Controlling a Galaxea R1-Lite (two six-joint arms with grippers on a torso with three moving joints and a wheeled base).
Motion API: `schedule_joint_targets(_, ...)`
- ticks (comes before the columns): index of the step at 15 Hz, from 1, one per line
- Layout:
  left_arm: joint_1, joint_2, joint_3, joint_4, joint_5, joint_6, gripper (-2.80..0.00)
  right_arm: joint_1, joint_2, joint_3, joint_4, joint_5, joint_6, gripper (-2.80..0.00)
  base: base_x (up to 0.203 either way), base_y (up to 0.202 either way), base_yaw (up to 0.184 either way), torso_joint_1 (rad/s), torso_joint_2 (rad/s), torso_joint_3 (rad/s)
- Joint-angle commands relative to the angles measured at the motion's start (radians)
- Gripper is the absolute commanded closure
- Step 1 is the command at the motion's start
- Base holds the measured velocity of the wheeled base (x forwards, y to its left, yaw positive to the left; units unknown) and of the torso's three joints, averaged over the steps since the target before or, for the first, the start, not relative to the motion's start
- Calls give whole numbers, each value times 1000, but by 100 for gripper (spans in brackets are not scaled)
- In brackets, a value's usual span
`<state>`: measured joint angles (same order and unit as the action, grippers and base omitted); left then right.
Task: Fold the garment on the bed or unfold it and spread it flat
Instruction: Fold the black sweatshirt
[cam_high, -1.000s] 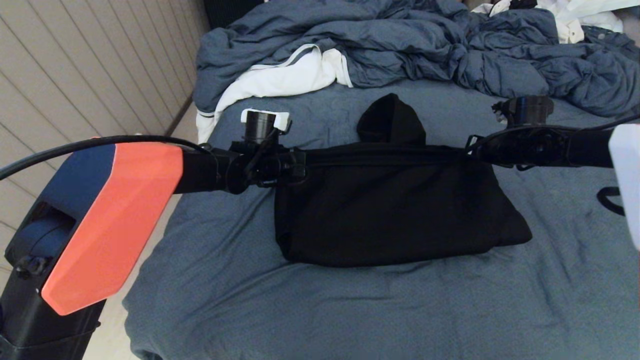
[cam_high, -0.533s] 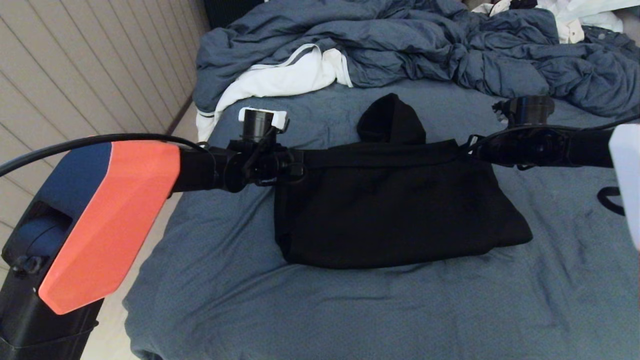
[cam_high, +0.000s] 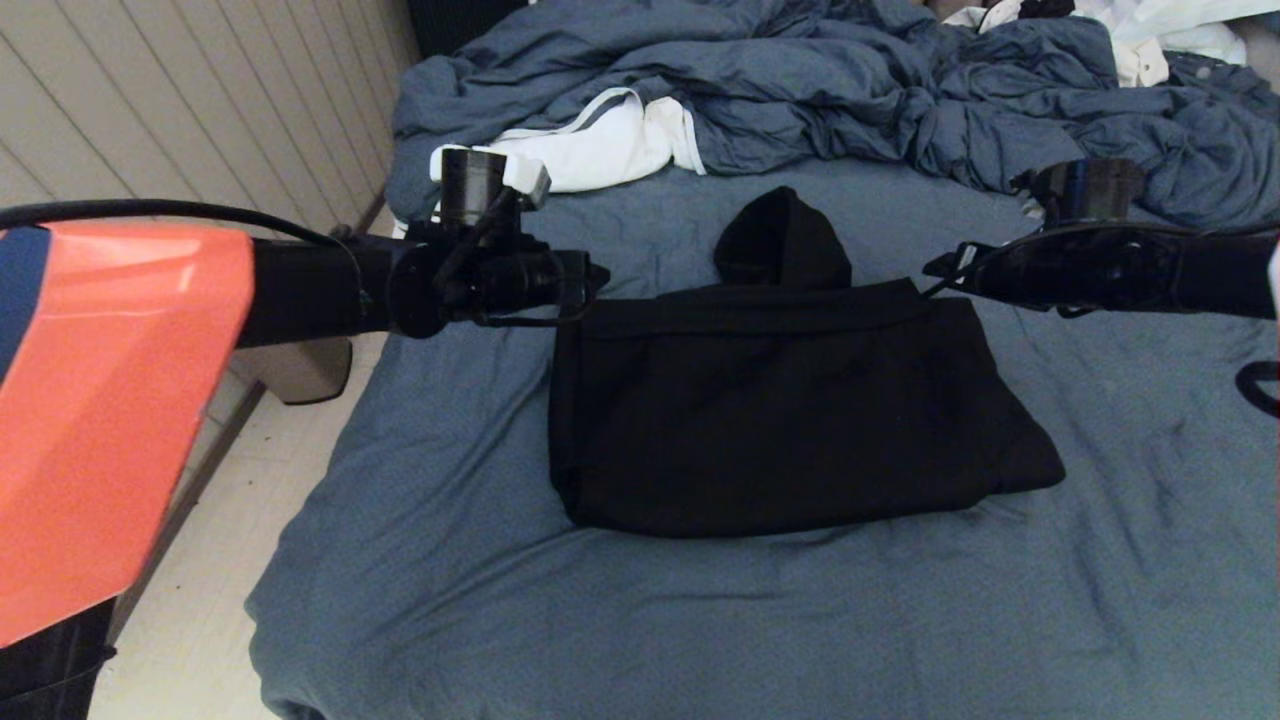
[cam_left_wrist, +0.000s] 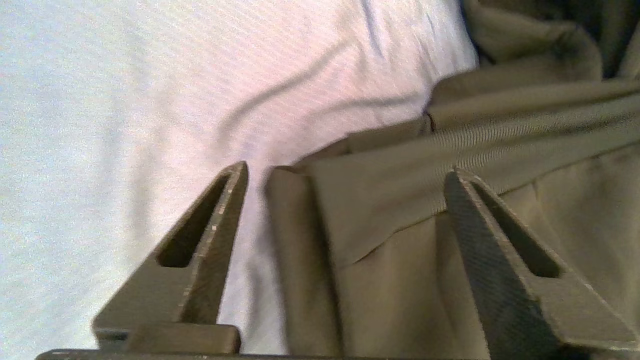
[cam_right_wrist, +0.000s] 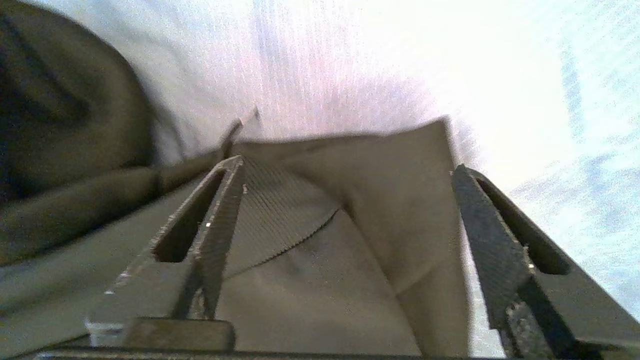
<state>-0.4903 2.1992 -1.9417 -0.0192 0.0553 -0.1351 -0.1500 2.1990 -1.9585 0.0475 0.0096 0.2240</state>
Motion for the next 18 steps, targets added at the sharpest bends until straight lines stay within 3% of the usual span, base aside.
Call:
schedule_joint_targets(1,8,-75,2,57,3,-2,-280,-13,-54,1,21,0,2,-280,0,0,0,0,0,0)
schedule_joint_targets(2,13,-97,3,137,6,-6,-280,-17,-81,4,80,0,1,-228,0,0,0,0,0,0)
schedule_joint_targets(3,16,-114,7,207,14,-9,0,-26,-106,8,153,1,-1,0,0,0,0,0,0,0)
schedule_joint_targets(9,21,-218,13,484,15,-102,0,-97,-186,11,533,108,-27,0,0,0,0,0,0,0)
schedule_joint_targets(14,21,-227,33,574,-63,-164,0,-107,-214,32,628,116,-40,0,0,0,0,0,0,0)
schedule_joint_targets(15,22,-229,49,568,-91,-164,-280,-104,-225,47,627,117,-41,-280,0,0,0,0,0,0)
schedule_joint_targets(17,22,-214,64,561,-166,-165,-280,-98,-220,66,627,120,-53,-280,0,0,0,0,0,0)
schedule_joint_targets(18,24,-202,64,560,-173,-166,-280,-97,-218,69,626,122,-55,-280,0,0,0,0,0,0)
